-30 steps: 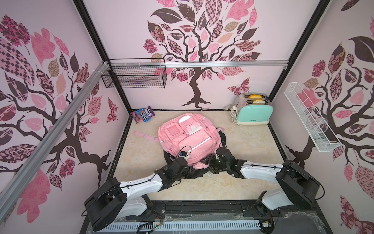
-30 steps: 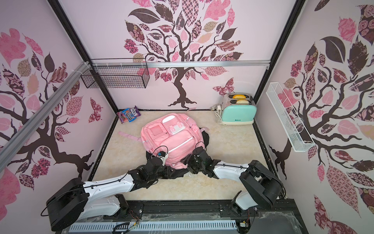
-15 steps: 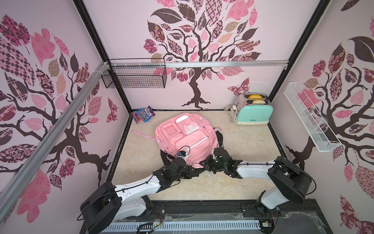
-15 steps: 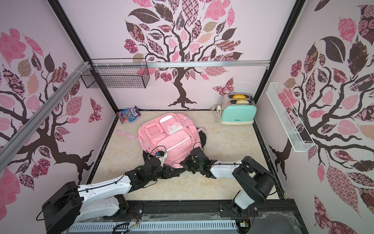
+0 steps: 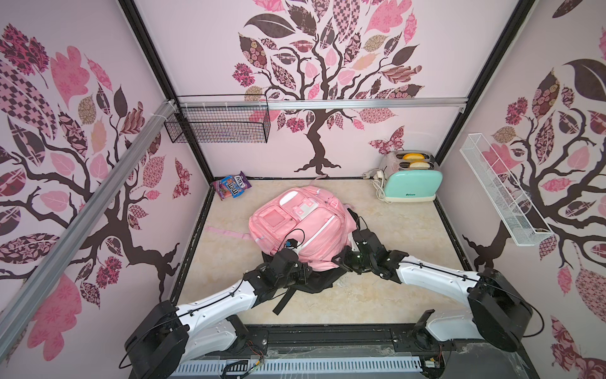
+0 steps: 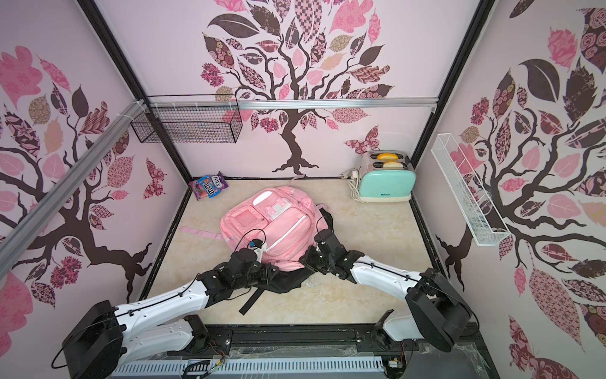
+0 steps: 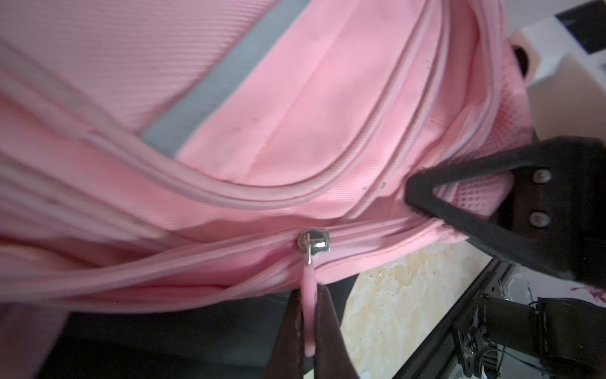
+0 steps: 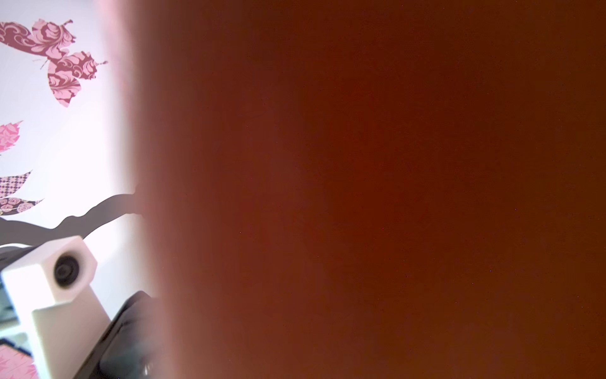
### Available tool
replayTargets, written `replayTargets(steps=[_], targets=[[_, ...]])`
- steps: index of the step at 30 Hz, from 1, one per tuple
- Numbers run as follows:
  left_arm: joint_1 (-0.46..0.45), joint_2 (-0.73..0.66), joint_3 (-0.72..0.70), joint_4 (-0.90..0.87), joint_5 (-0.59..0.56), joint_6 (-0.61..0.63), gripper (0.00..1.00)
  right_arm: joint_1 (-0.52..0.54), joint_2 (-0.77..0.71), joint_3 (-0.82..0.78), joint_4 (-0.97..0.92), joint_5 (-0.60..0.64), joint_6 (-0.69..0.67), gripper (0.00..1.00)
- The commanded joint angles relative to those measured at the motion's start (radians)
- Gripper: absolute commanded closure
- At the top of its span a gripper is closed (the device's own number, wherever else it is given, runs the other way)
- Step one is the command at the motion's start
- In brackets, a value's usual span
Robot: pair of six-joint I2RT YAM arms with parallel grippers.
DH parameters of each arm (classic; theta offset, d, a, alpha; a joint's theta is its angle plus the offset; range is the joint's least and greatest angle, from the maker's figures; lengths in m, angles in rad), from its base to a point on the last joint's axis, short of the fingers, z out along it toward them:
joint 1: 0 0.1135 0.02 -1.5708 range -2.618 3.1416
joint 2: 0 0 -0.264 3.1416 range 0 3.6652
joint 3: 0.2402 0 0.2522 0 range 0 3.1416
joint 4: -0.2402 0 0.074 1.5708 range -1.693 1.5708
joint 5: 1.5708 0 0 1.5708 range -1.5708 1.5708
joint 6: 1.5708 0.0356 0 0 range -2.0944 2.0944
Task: Zip up the backpack
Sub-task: Zip the zipper on the backpack.
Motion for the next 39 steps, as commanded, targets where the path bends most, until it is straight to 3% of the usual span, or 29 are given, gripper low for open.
replayTargets(steps=[1,12,28,34,39], targets=[[0.032,0.016,0.026,-0.168,-0.116,0.025,1.00,-0.047,-0.055,-0.001,-0.087,0.063,-0.078,1.00],[0.130,0.091,0.061,-0.247,-0.114,0.067,1.00,-0.075,-0.010,0.026,-0.109,0.064,-0.120,1.00],[0.133,0.079,0.071,-0.225,-0.087,0.069,1.00,-0.080,0.026,0.039,-0.093,-0.019,-0.213,1.00],[0.140,0.104,0.151,-0.329,-0.160,0.086,1.00,-0.085,0.035,0.112,-0.170,-0.064,-0.317,1.00],[0.197,0.176,0.216,-0.389,-0.172,0.110,1.00,-0.124,0.033,0.162,-0.258,-0.112,-0.414,1.00]])
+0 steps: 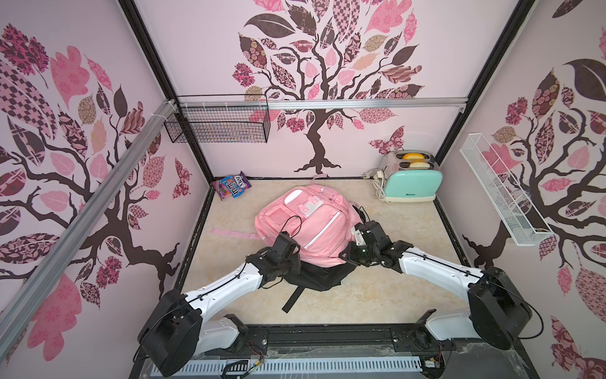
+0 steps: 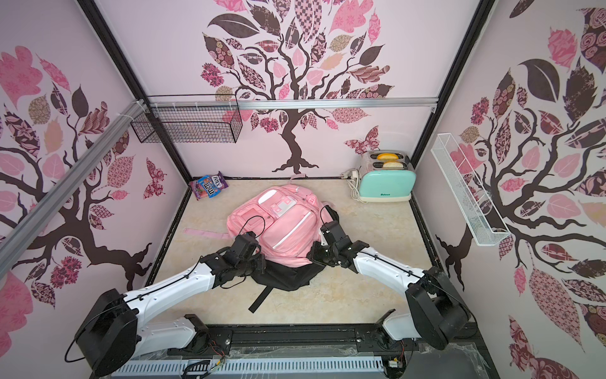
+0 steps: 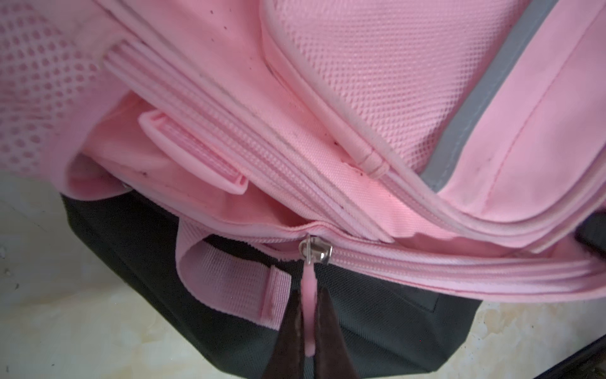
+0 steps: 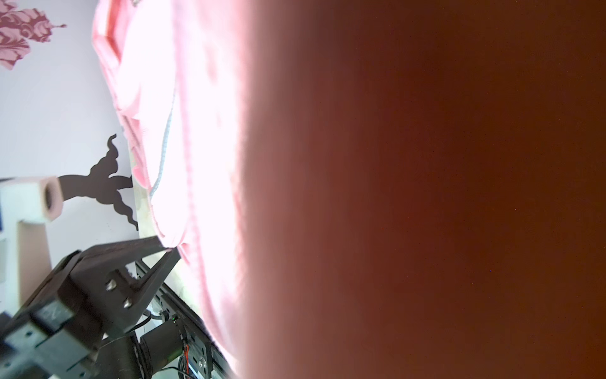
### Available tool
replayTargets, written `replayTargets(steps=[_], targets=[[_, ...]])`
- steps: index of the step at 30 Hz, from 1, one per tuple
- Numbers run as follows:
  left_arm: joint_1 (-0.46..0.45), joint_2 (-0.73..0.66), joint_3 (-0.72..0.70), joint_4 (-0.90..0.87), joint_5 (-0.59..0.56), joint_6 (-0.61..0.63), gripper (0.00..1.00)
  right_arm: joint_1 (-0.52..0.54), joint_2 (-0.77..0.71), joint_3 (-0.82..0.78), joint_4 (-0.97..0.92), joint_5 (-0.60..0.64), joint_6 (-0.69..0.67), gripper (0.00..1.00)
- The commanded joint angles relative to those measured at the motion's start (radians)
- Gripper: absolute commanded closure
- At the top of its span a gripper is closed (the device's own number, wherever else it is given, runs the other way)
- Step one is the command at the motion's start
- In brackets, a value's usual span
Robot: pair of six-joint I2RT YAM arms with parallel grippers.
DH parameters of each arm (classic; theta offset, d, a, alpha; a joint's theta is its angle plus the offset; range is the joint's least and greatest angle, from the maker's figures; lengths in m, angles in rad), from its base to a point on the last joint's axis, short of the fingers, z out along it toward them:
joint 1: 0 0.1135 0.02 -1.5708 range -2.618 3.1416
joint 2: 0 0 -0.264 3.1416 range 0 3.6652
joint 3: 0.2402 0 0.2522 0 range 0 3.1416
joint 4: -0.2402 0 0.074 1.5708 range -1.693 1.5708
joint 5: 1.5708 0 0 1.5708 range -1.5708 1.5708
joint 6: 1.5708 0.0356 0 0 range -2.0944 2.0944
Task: Zip up the backpack
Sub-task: Zip the zipper on the backpack.
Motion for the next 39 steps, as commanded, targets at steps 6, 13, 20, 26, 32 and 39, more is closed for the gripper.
replayTargets(steps=[6,13,20,26,32,39], targets=[[0.140,0.037,0.038,-0.116,-0.119,0.021,1.00,-0.119,0.027,0.068,-0.145,-0.155,-0.218,1.00],[0.158,0.028,0.102,-0.216,-0.250,0.024,1.00,-0.165,0.064,0.089,-0.200,-0.127,-0.268,1.00],[0.249,0.035,0.138,-0.312,-0.364,0.012,1.00,-0.183,0.080,0.092,-0.219,-0.094,-0.268,1.00],[0.301,0.034,0.107,-0.279,-0.311,0.013,1.00,-0.198,0.079,0.092,-0.223,-0.100,-0.265,1.00],[0.302,0.034,0.123,-0.316,-0.377,0.005,1.00,-0.205,0.072,0.102,-0.255,-0.045,-0.263,1.00],[0.303,0.044,0.144,-0.281,-0.329,-0.003,0.68,-0.216,0.070,0.103,-0.214,-0.114,-0.242,0.93]])
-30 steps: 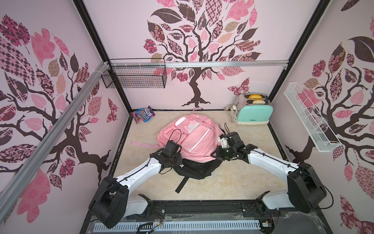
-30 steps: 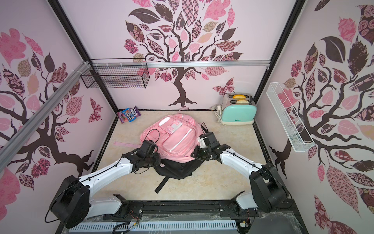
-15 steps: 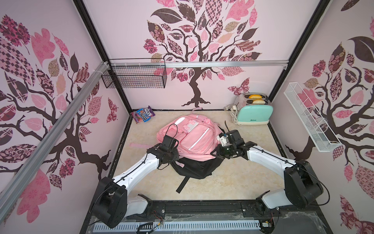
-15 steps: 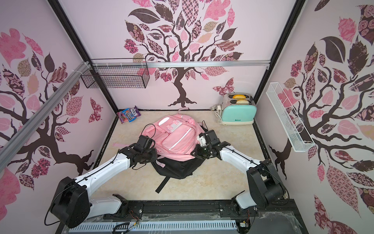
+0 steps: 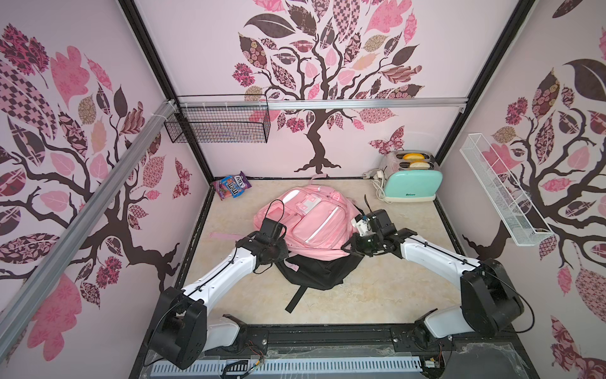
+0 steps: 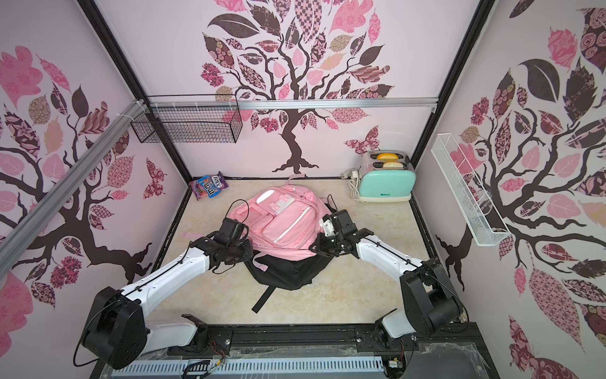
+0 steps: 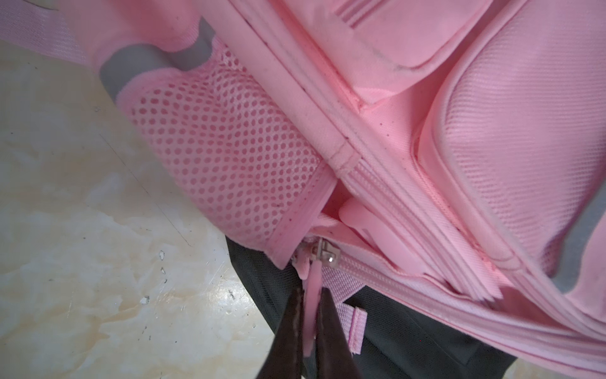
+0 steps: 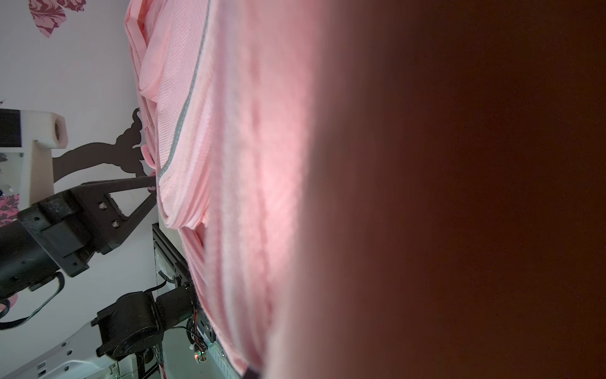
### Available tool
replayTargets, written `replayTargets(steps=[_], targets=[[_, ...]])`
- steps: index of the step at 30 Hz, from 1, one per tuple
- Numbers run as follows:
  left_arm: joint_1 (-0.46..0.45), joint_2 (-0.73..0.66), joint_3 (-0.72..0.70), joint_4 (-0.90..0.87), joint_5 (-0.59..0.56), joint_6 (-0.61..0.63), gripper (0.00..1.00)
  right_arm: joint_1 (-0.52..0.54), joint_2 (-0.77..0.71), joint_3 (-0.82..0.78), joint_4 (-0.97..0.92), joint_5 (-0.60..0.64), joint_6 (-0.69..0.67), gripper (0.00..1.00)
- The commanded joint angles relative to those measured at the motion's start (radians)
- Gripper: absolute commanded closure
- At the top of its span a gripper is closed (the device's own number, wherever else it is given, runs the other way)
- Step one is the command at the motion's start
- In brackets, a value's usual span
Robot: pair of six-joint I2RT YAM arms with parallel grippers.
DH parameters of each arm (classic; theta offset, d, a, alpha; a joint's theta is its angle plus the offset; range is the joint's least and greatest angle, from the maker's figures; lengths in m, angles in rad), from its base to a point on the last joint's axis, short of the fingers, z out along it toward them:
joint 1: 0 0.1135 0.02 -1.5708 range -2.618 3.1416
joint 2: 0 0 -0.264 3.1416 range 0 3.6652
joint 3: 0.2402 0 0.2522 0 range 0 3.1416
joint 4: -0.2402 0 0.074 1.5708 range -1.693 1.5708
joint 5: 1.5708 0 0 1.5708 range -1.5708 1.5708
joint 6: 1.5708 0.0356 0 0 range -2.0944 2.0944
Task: Zip up the backpack
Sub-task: Zip the zipper on the backpack.
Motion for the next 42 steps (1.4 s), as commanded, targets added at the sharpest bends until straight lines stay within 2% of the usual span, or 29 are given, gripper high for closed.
replayTargets(steps=[1,3,5,6,13,16,21,22,25,26,28,30,31,33,37,39,42], targets=[[0.078,0.009,0.008,-0.069,-0.241,-0.028,0.59,-0.066,-0.013,0.009,-0.097,0.054,-0.042,0.84],[0.078,-0.009,0.003,-0.040,-0.235,-0.032,0.02,-0.066,-0.032,0.014,-0.085,0.034,-0.033,0.64],[0.078,-0.029,0.006,-0.026,-0.242,-0.031,0.02,-0.066,-0.049,0.032,-0.103,0.045,-0.029,0.10],[0.078,-0.040,0.014,-0.021,-0.241,-0.032,0.02,-0.066,-0.063,0.042,-0.113,0.049,-0.028,0.01],[0.078,-0.120,0.067,-0.019,-0.217,-0.018,0.02,-0.066,-0.250,0.101,-0.140,0.126,0.010,0.01],[0.078,-0.189,0.060,-0.004,-0.194,-0.010,0.02,-0.065,-0.326,0.148,-0.214,0.289,0.023,0.01],[0.078,-0.384,-0.018,0.086,-0.198,-0.002,0.02,-0.065,-0.424,0.202,-0.341,0.595,0.045,0.01],[0.078,-0.429,-0.032,0.100,-0.204,0.008,0.02,-0.066,-0.458,0.182,-0.331,0.641,0.039,0.01],[0.073,-0.555,-0.060,0.081,-0.279,-0.002,0.02,-0.065,-0.570,0.048,-0.131,0.637,-0.068,0.01],[0.074,-0.602,-0.085,0.106,-0.297,0.010,0.02,-0.065,-0.602,0.012,-0.089,0.671,-0.075,0.01],[0.077,-0.671,-0.149,0.206,-0.249,0.087,0.02,-0.066,-0.651,-0.060,0.010,0.707,-0.102,0.01],[0.076,-0.731,-0.254,0.410,-0.154,0.217,0.02,-0.065,-0.692,-0.130,0.097,0.768,-0.121,0.01],[0.076,-0.758,-0.284,0.458,-0.160,0.211,0.02,-0.065,-0.707,-0.155,0.125,0.808,-0.143,0.01],[0.076,-0.734,-0.288,0.470,-0.183,0.220,0.02,-0.065,-0.718,-0.211,0.219,0.840,-0.226,0.01],[0.077,-0.474,-0.176,0.413,-0.138,0.321,0.02,-0.066,-0.681,-0.335,0.472,0.828,-0.486,0.01],[0.081,-0.338,-0.129,0.429,-0.104,0.335,0.02,-0.071,-0.644,-0.370,0.534,0.888,-0.490,0.01],[0.084,-0.180,-0.070,0.464,-0.081,0.376,0.02,-0.075,-0.581,-0.396,0.608,0.907,-0.490,0.01]])
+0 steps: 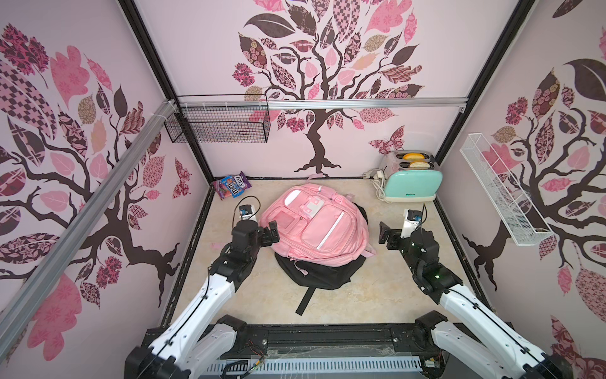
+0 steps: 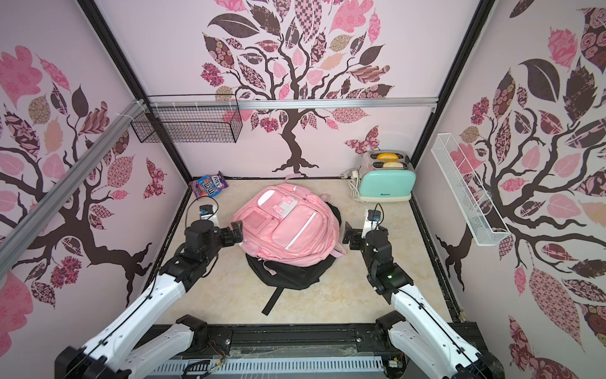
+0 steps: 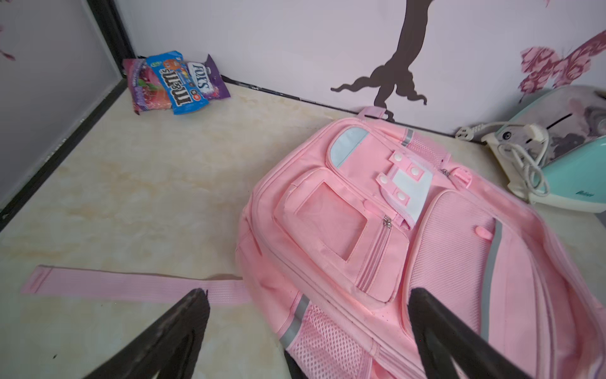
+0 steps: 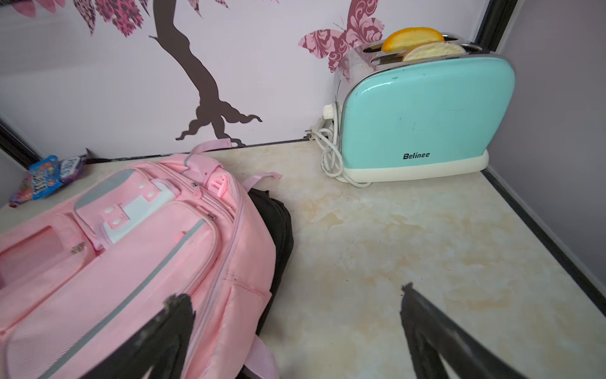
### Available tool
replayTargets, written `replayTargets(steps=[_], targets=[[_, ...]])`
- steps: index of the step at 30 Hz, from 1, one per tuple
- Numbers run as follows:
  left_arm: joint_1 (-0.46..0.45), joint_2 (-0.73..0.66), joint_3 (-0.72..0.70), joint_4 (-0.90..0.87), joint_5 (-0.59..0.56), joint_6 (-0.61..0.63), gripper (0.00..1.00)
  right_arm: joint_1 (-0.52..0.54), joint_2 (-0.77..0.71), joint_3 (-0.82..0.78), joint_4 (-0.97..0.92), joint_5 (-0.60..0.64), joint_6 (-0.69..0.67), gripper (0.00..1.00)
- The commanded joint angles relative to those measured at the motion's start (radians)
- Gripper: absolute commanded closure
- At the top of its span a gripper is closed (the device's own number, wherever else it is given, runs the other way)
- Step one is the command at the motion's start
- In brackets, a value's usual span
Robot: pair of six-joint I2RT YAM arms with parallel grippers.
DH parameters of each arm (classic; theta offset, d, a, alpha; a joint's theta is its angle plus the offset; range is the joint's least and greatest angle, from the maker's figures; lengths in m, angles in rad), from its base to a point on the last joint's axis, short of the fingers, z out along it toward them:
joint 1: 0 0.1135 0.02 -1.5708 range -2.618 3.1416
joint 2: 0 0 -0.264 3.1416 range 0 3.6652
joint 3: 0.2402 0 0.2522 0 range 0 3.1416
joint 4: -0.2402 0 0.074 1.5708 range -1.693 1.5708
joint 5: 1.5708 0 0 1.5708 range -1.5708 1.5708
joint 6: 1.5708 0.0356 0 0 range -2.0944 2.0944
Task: Zip up the backpack
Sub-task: Zip the zipper on the backpack, then reset both arms
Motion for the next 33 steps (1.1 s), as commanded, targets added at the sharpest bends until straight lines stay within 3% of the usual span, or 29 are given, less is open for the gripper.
replayTargets(steps=[1,3,6,8,12,16,19,25,29,31,33], targets=[[0.012,0.109,0.058,0.031,0.026,0.092,0.02,-0.005,0.031,-0.014,0.189,0.082,-0.071,0.01],[0.038,0.158,0.067,0.030,0.015,0.095,0.02,-0.005,0.002,-0.066,0.265,0.103,-0.068,0.01],[0.145,0.130,-0.024,0.129,0.102,0.073,0.02,-0.004,-0.085,-0.191,0.410,0.152,-0.082,0.01],[0.197,0.044,-0.147,0.252,0.069,0.091,0.02,-0.004,-0.130,-0.247,0.457,0.181,-0.097,0.01],[0.209,-0.115,-0.384,0.552,-0.037,0.234,0.02,-0.007,-0.130,-0.302,0.510,0.193,-0.110,0.01],[0.219,-0.117,-0.470,0.706,-0.109,0.344,0.02,-0.005,-0.075,-0.315,0.555,0.165,-0.092,0.01],[0.244,-0.041,-0.540,0.923,-0.067,0.367,0.02,-0.006,-0.053,-0.332,0.585,0.173,-0.080,0.01],[0.360,0.292,-0.518,1.218,0.129,0.319,0.02,-0.008,-0.064,-0.377,0.635,0.204,-0.084,0.01],[0.367,0.507,-0.495,1.370,0.125,0.306,0.02,-0.014,-0.130,-0.412,0.635,0.239,-0.135,0.01],[0.376,0.536,-0.469,1.361,0.119,0.294,0.02,-0.029,-0.148,-0.438,0.665,0.231,-0.130,0.01],[0.382,0.495,-0.412,1.177,0.135,0.287,0.02,-0.064,-0.123,-0.444,0.683,0.199,-0.116,0.01]])
